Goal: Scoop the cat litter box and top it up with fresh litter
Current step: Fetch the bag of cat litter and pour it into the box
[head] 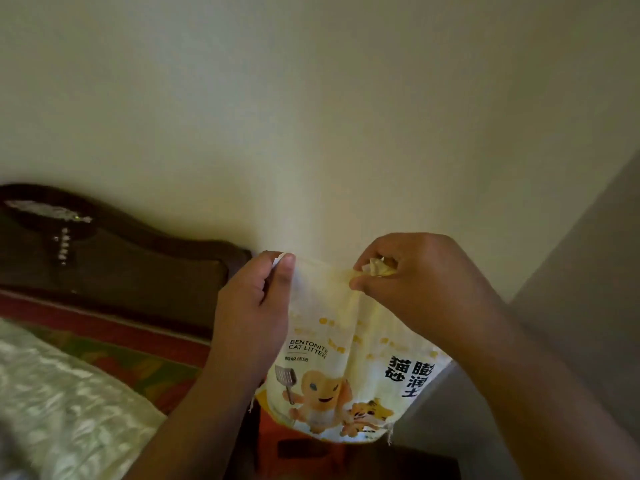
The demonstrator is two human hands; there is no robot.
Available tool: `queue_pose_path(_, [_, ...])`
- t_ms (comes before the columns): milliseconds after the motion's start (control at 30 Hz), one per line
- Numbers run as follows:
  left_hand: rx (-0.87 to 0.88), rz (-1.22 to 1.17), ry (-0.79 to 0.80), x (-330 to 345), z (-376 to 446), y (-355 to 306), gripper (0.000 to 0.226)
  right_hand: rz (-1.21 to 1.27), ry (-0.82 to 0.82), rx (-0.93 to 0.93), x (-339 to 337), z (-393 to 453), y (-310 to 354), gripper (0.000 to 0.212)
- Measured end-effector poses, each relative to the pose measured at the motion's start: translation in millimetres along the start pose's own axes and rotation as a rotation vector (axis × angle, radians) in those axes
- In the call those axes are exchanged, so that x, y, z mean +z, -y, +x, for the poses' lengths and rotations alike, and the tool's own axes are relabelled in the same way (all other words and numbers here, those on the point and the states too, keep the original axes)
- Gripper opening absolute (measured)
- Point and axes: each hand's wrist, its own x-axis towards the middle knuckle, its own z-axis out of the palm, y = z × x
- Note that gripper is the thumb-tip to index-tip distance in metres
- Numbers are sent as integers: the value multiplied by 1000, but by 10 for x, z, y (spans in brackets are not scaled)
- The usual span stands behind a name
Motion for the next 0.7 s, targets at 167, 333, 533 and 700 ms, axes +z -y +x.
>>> queue_pose_path(167, [-116,41,-226,-305,-117,74,24,27,173,-219,218,385,242,9])
queue_pose_path(333, [-261,160,-484,-498,-414,120,25,70,312,-496,495,620,483,8])
queue_pose_path(533, [-416,249,-801,-589,-993,45,27,144,473,-825,827,583,797,11])
queue_pose_path(700, [-548,298,-1036,-673,-1616,-138,23,204,575,-1121,1025,259,1179,12])
